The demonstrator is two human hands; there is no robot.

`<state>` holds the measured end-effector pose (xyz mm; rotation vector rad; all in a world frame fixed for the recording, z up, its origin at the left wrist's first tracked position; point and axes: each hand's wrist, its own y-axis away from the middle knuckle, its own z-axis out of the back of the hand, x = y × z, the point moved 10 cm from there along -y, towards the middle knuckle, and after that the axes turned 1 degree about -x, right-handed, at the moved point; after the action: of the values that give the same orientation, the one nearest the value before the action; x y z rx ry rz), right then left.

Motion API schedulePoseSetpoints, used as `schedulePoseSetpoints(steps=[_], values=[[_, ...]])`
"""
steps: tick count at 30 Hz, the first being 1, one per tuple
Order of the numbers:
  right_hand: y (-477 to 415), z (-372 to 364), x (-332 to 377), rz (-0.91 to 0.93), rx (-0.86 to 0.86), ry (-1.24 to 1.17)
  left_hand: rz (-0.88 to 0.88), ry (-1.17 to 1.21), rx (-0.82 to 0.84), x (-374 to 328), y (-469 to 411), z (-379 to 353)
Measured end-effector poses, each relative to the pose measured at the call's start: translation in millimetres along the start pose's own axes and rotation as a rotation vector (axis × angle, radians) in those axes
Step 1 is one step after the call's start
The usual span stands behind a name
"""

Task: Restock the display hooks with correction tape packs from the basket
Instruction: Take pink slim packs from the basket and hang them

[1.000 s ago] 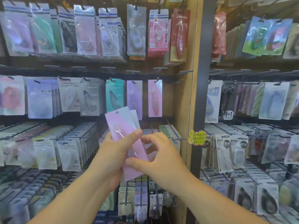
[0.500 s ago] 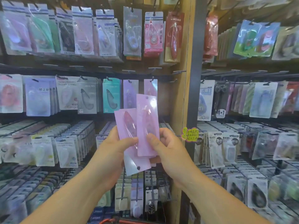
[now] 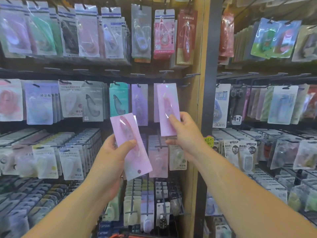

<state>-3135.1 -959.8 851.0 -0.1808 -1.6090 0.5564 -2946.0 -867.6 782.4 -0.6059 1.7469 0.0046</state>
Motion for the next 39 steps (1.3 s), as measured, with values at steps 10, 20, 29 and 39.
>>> schedulePoseSetpoints(steps=[10, 20, 29, 39], values=[[-41, -6, -2, 0.050, -0.035, 0.055, -0.051, -0.031, -0.006, -13, -7, 11], [-55, 1, -25, 0.101, -0.108, 0.107, -0.054, -0.030, -0.067, 1, -21, 36], [-103, -9, -38, -0.087, -0.054, 0.384, -0.047, -0.006, -0.028, 2, -22, 34], [-100, 13, -27, 0.044, -0.338, 0.624, -0.033, -0.022, -0.006, -5, -16, 34]])
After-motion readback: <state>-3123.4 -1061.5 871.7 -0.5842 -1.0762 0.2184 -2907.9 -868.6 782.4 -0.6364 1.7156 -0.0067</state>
